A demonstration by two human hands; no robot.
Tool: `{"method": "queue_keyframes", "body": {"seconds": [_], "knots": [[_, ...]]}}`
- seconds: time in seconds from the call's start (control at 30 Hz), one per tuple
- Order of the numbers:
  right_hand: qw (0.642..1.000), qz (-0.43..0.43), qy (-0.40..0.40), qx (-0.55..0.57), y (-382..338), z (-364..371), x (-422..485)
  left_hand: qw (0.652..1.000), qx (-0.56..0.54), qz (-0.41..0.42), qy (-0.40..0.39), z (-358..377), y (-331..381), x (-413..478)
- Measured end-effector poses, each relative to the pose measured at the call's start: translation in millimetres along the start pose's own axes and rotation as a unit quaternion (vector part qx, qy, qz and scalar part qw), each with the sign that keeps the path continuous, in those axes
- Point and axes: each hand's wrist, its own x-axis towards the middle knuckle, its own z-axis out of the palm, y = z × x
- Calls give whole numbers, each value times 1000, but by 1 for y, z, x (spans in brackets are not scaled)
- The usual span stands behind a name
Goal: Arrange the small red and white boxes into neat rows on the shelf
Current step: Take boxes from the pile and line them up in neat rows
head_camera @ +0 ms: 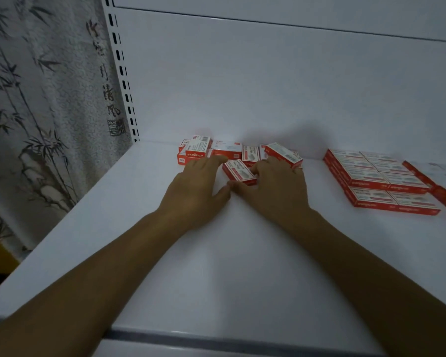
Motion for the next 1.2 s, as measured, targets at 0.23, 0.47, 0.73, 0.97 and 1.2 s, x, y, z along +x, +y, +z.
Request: {"method": "queue_keyframes", "body": {"seconds": [0.23,0.47,0.73,0.97,1.2], "knots": [[985,-63,-34,158,13,0,-2,1000,18,6,-7,7,-9,2],[976,-72,-5,208,14,4,-3,999,-43,15,26,8,-13,5],[973,-86,11,215,15,3,-3,998,-25,39,44,6,-12,4],[960,-77,91,254,11,-1,-4,991,-37,61,109,4,-7,1],[942,-83,183,270,7,-5,-6,975,4,90,201,-5,3,4]]}}
